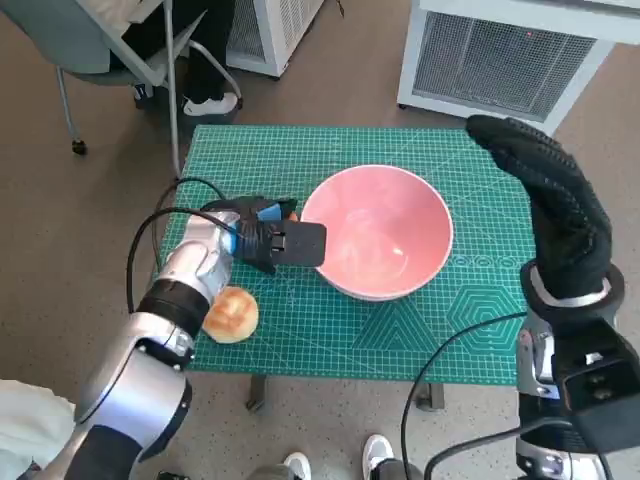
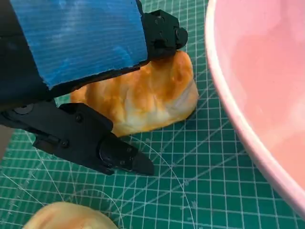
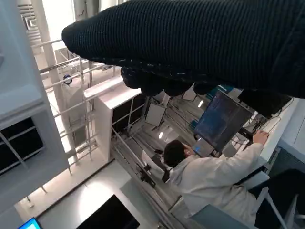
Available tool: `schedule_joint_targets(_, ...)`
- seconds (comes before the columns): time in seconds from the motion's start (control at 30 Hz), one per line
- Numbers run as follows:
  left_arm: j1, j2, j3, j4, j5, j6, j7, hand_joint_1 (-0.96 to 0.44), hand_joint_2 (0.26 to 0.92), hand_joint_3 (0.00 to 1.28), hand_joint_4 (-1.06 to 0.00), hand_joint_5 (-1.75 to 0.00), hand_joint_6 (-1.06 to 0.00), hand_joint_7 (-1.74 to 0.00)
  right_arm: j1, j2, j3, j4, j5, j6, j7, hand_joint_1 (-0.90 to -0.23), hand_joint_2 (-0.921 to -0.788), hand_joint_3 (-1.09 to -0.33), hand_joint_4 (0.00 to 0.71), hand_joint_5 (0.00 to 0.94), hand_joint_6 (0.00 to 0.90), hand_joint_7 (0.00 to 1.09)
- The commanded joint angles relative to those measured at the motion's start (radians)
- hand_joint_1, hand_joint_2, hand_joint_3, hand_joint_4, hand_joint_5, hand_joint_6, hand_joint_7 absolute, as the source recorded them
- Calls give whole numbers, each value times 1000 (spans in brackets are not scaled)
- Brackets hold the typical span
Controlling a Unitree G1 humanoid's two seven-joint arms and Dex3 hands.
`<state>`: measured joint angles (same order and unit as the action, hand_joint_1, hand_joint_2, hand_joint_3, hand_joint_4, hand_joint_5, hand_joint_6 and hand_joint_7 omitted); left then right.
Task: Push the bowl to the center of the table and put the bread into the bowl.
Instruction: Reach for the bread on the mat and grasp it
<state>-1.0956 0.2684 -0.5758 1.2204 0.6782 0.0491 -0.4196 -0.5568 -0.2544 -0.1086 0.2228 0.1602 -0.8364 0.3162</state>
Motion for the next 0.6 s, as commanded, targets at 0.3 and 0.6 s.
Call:
schedule_joint_targets(0.3, 18, 1, -49, 56, 50, -18, 147, -234, 867, 7, -539, -274, -421, -539, 12, 0, 7, 4, 11, 8, 8, -541, -921, -788, 300, 4, -1, 669)
schedule_joint_targets(0.6, 26, 57, 13, 26, 8, -124, 374, -12, 896, 125, -668, -1140, -573, -1196, 15, 5, 11, -1, 16, 10, 8, -541, -921, -780, 299, 3, -1, 668)
